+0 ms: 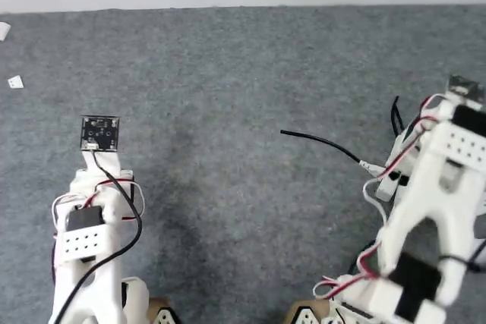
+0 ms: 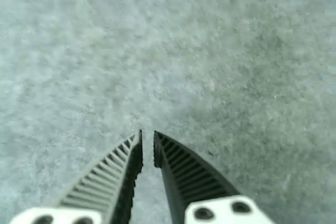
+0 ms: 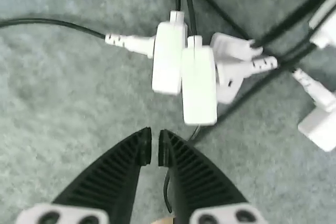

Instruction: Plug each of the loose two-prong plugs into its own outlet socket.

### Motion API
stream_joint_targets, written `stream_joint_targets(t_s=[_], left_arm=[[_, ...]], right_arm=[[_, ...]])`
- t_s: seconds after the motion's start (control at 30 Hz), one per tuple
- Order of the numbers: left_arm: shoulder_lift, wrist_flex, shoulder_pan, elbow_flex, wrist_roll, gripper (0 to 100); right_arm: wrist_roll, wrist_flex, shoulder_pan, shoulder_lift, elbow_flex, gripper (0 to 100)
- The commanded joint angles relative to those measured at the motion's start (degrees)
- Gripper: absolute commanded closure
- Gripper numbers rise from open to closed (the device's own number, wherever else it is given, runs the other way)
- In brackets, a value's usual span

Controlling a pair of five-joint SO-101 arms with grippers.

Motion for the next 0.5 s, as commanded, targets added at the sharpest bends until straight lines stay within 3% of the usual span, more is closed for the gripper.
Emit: stream_joint_targets(t_s=[0.0, 0.23, 0.47], left_arm=[[-7.2, 1.2, -1.2, 1.2, 0.4, 97], [-25.5, 3.7, -0.9, 10.7, 0.2, 97], [-32.4, 10.1, -0.9, 14.4, 0.1, 97]], right_arm=[[0.5, -5.9, 0.1, -9.7, 10.3, 98.9], [5.1, -26.3, 0.0, -24.9, 38.0, 99.0], [10.6, -29.2, -0.9, -30.3, 49.7, 99.0]])
